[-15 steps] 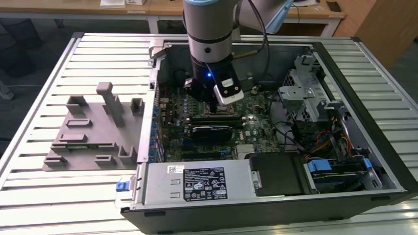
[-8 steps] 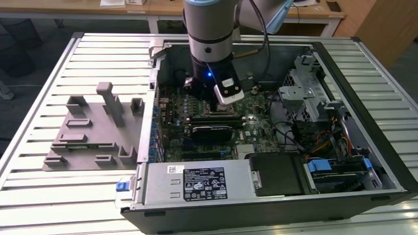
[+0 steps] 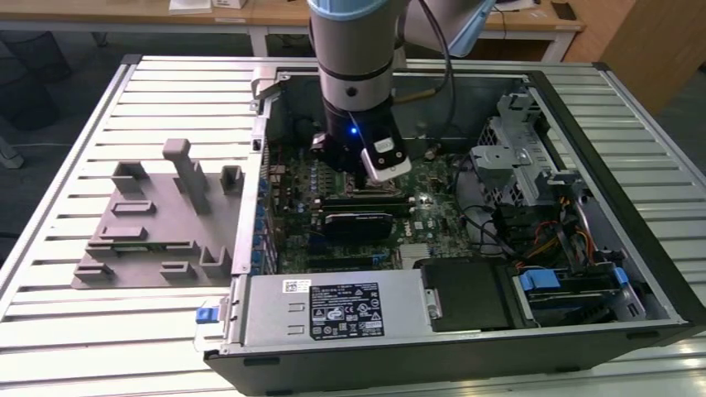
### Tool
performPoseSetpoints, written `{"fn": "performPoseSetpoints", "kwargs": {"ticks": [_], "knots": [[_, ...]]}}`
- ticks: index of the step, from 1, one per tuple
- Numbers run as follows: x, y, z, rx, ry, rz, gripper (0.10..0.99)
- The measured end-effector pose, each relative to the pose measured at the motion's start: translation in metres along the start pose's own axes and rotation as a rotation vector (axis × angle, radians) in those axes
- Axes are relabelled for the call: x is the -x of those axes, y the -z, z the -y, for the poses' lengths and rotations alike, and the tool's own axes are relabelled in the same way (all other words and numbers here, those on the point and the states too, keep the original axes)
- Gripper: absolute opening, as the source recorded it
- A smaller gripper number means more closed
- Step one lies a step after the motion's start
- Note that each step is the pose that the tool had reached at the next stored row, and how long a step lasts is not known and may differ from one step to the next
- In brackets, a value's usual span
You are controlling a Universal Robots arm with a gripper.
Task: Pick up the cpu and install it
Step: 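Install the second cpu locking lever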
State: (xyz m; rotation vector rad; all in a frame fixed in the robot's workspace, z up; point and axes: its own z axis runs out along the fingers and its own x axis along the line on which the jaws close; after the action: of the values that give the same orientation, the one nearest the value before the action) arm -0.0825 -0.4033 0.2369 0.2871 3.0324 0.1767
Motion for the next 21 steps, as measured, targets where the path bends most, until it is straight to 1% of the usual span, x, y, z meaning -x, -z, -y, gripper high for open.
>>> {"fn": "performPoseSetpoints", "kwargs": {"ticks": [5, 11, 13, 18, 19, 21], "knots": [[-0.0003, -0.004, 0.0016, 0.028, -0.002, -0.0051, 0.106], [-0.0024, -0.0076, 0.0057, 0.055, -0.005, -0.0102, 0.106], [-0.0039, -0.0087, 0.0075, 0.062, -0.006, -0.0117, 0.106], [-0.0065, -0.0105, 0.0124, 0.077, -0.007, -0.0144, 0.106], [-0.0064, -0.0109, 0.0141, 0.083, -0.008, -0.0153, 0.106], [-0.006, -0.012, 0.0168, 0.097, -0.009, -0.0179, 0.106]]}}
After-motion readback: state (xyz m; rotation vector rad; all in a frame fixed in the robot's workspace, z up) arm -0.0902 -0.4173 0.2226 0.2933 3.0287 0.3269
